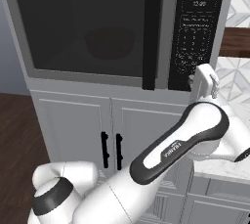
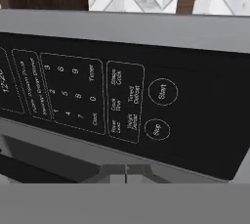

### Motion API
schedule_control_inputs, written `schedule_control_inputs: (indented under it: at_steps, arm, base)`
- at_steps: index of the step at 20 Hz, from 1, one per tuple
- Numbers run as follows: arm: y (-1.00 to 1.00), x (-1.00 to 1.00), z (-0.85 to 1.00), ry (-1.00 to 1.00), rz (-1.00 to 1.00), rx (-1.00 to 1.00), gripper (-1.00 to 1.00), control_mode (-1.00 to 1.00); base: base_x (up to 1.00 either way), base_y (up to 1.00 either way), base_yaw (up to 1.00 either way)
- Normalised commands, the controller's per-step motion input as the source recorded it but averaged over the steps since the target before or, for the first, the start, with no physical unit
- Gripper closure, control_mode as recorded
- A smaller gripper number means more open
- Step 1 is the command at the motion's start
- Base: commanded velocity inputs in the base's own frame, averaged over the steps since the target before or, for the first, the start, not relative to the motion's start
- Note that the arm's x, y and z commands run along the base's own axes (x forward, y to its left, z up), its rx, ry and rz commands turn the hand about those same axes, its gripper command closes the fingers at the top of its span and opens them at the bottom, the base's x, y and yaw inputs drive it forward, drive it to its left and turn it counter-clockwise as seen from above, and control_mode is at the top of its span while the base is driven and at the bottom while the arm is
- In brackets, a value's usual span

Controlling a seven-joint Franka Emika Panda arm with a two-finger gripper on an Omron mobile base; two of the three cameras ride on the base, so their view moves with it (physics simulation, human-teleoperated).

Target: Open the microwave, place the bowl with waffle inside the microwave, then close the microwave door and turn it on.

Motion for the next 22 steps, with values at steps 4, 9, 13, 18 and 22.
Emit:
schedule_control_inputs:
  at_steps: [4, 9, 13, 18, 22]
  arm:
    - [0.00, 0.34, 0.00, 0.00, -0.02, 0.00, 1.00, -1.00]
    - [-0.12, 0.57, 0.00, 0.00, -0.04, 0.00, 1.00, -1.00]
    - [-0.20, 0.83, -0.09, 0.00, -0.03, 0.00, 1.00, -1.00]
    - [-0.39, 0.93, -0.33, 0.00, -0.03, 0.00, 1.00, -1.00]
    - [-0.38, -0.08, -0.25, 0.00, -0.06, -0.02, 1.00, -1.00]
  base:
    - [0.00, 0.00, 0.00]
    - [0.00, 0.00, 0.00]
    - [0.00, 0.00, 0.00]
    - [0.00, 0.00, 0.00]
    - [0.00, 0.00, 0.00]
